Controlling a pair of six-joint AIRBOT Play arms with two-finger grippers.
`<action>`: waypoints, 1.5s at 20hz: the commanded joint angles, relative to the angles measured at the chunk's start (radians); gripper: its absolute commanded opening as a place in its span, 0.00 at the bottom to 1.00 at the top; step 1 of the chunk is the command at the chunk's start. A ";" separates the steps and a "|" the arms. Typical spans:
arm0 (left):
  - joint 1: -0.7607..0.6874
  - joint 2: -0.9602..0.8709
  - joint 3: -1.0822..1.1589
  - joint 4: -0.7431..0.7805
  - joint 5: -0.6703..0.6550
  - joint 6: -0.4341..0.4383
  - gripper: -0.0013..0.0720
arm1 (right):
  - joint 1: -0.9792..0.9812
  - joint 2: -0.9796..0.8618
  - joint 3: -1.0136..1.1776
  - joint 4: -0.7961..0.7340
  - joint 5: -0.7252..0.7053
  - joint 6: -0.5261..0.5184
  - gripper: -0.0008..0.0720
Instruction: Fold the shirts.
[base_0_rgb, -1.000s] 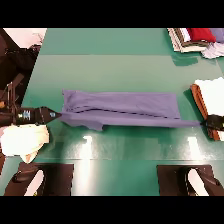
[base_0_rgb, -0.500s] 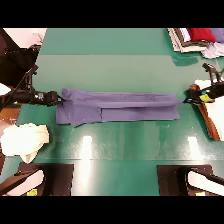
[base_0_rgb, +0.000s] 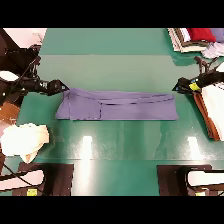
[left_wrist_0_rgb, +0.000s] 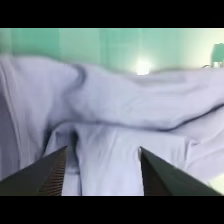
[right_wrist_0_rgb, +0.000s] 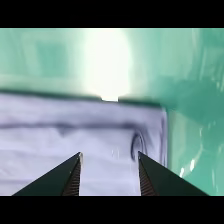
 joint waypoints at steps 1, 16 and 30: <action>0.000 -0.012 0.074 -0.005 -0.113 -0.010 0.73 | -0.020 -0.024 0.054 0.027 0.097 -0.052 0.57; -0.122 -0.013 0.084 -0.010 -0.116 -0.079 0.05 | -0.306 -0.093 -0.293 0.343 0.161 -0.340 0.68; -0.583 -0.234 0.185 -0.011 0.134 -0.183 0.05 | -0.175 -0.021 -0.292 0.414 0.210 -0.383 0.04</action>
